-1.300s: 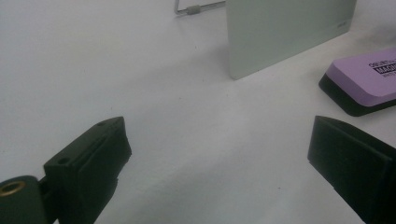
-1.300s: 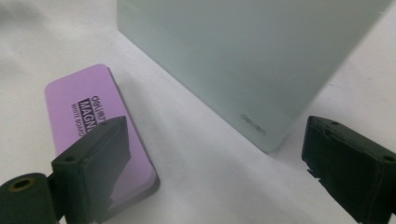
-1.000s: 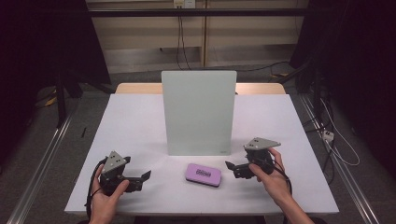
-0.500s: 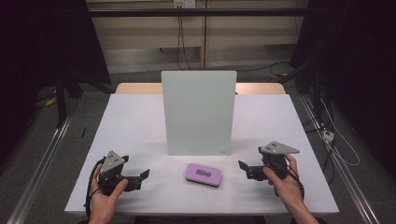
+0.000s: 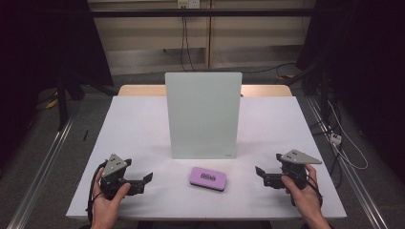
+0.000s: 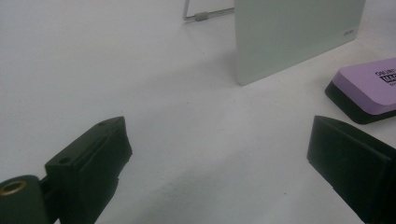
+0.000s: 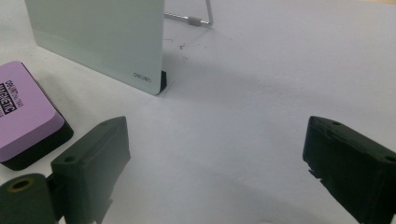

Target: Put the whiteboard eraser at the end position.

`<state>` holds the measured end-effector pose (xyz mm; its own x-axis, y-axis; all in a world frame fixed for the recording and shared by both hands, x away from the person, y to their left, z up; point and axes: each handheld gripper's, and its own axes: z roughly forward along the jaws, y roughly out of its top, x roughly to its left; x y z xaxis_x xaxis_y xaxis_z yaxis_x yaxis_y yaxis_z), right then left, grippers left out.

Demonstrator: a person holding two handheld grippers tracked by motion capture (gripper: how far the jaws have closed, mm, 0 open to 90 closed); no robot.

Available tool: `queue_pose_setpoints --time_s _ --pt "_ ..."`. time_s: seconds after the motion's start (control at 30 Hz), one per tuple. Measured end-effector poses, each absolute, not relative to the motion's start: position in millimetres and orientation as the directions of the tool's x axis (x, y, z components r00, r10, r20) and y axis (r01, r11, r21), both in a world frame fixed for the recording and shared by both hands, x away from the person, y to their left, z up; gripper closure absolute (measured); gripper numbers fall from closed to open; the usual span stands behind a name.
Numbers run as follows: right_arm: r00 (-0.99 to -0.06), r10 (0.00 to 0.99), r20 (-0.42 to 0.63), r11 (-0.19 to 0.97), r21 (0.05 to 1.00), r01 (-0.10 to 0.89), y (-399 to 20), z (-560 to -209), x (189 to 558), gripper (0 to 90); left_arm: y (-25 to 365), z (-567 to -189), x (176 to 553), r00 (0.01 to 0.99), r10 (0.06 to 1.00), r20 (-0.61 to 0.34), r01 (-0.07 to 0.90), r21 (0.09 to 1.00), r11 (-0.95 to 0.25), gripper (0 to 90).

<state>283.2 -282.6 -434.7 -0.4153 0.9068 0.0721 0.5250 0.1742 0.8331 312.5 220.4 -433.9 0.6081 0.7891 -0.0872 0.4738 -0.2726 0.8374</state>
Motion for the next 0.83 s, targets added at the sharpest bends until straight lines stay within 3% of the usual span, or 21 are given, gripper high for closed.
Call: queue_pose_setpoints --time_s 0.83 --pt "-0.395 0.916 0.068 0.157 0.846 0.51 -291.9 -447.5 271.9 6.9 223.3 -433.1 311.3 0.611 0.787 -0.091 0.471 0.84 -0.269 5.6"
